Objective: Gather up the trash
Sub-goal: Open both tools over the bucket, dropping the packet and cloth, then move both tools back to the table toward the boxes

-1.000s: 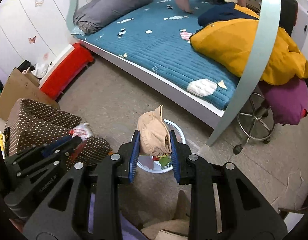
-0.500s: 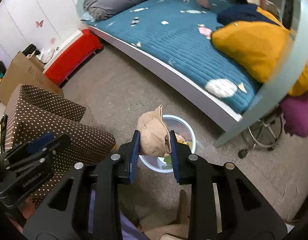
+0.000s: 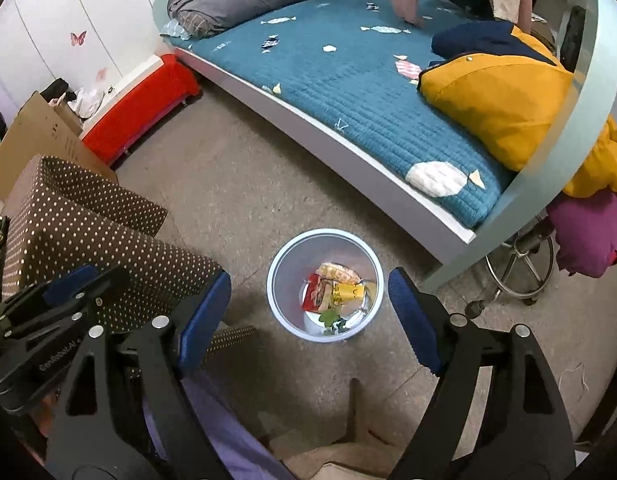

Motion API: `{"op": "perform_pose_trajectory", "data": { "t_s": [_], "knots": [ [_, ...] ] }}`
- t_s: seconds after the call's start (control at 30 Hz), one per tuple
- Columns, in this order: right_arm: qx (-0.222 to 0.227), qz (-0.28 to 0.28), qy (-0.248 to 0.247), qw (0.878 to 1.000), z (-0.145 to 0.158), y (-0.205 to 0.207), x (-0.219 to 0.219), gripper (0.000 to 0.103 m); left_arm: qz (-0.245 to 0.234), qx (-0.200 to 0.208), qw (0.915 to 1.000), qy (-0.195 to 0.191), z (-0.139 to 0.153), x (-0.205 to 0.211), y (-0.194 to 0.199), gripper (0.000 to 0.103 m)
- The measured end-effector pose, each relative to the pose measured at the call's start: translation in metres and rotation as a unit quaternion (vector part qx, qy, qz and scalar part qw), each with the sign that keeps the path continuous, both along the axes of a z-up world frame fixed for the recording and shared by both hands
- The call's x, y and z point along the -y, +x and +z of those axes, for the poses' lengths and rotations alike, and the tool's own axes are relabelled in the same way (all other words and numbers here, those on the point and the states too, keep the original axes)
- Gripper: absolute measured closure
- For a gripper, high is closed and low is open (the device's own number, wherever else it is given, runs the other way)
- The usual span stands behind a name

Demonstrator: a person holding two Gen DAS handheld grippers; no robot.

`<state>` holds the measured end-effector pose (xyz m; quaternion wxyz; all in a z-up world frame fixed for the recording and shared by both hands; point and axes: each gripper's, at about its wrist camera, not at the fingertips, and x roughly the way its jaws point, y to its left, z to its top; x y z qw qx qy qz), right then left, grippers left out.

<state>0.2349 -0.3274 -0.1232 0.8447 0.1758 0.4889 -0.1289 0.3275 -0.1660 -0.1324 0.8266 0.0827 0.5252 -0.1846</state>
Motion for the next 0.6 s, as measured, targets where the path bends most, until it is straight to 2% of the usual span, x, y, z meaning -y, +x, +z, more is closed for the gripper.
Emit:
{"op": "perform_pose_trajectory", "data": {
  "t_s": [0.2,0.6],
  "knots": [
    [0.007,0.003,0.0,1.0,0.007,-0.008,-0.012,0.023,-0.006,0.004,0.9999,-0.01,0.006,-0.007,-0.012,0.053],
    [0.038,0.022,0.001,0.999,0.029,-0.021,-0.045,0.023,0.0,0.04,0.9991,-0.018,0.033,-0.031,-0.039,0.053]
  ]
}}
